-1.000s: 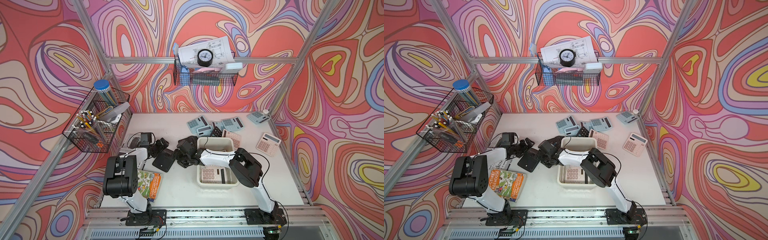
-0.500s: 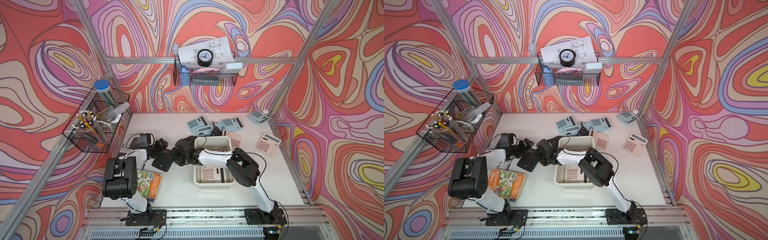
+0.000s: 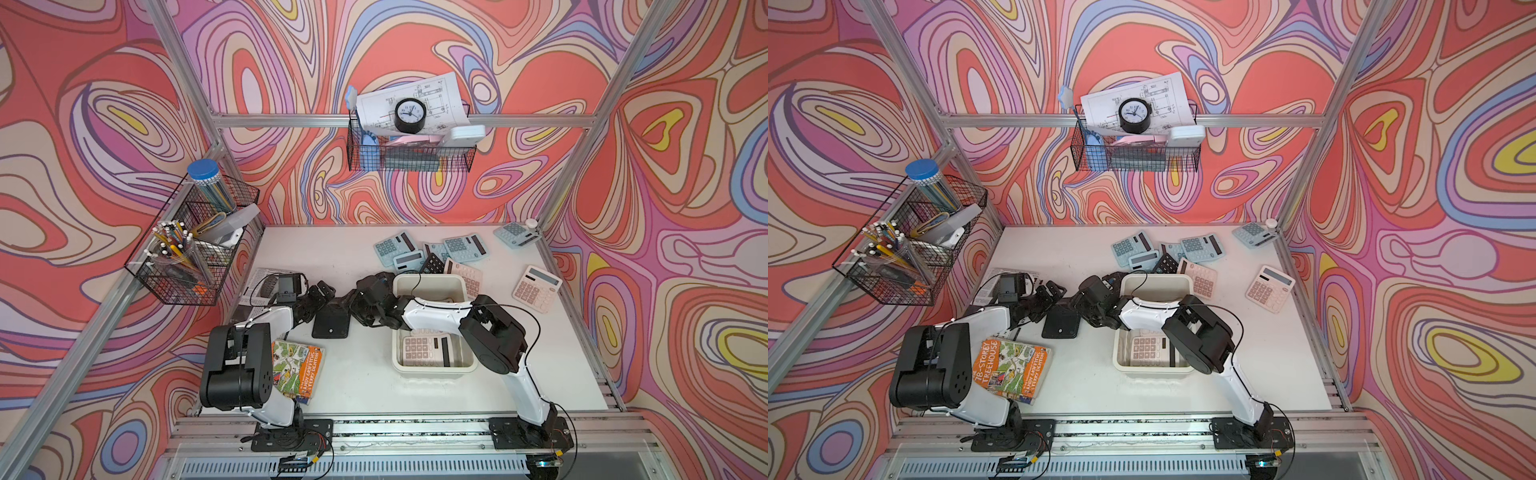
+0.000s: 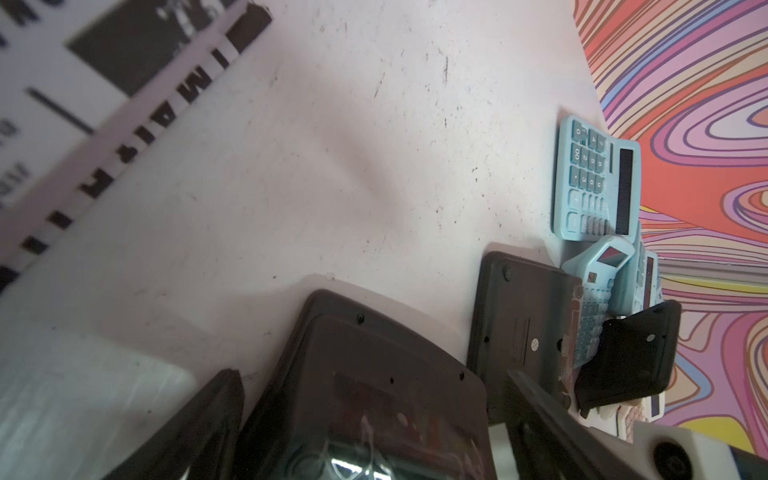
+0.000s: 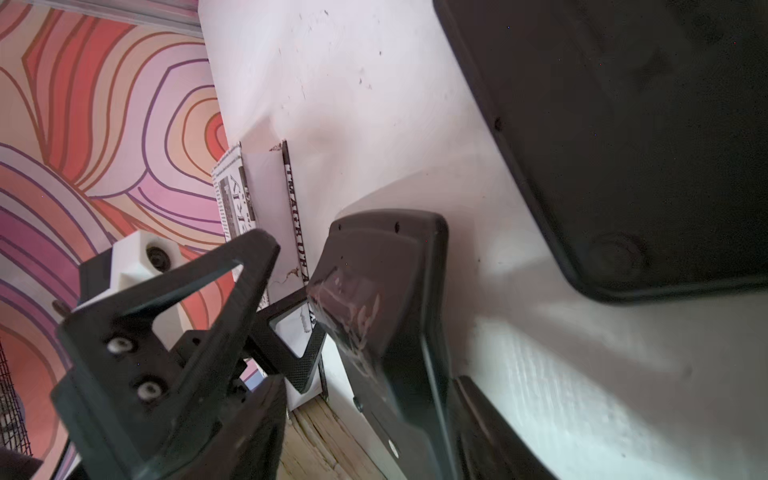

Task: Put the calculator in the storage box
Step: Pick up the calculator at the center of the board.

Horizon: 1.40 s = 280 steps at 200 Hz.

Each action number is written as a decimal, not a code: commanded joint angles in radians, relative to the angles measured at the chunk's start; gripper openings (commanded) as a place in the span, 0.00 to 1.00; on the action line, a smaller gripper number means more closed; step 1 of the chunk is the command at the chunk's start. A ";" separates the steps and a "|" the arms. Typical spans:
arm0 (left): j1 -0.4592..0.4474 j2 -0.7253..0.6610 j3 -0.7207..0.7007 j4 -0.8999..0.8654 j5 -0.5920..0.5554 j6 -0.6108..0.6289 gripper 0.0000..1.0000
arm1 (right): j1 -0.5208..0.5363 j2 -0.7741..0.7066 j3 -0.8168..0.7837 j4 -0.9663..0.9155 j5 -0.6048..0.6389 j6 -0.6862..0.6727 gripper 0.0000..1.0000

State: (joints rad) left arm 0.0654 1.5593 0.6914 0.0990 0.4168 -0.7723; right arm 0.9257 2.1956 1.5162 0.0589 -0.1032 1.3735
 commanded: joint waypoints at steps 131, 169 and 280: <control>-0.022 0.076 -0.118 0.048 0.348 -0.254 0.92 | 0.030 0.001 0.075 -0.034 -0.093 -0.086 0.51; -0.014 0.079 -0.139 0.065 0.347 -0.257 0.91 | 0.030 -0.017 0.082 0.004 -0.085 -0.110 0.50; 0.040 -0.077 -0.031 -0.308 0.083 -0.029 0.94 | 0.038 -0.023 0.141 -0.321 -0.008 -0.152 0.54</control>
State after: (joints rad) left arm 0.1238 1.5318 0.6334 0.1581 0.5728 -0.8864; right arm 0.9424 2.1952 1.5669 -0.1909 -0.1162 1.2427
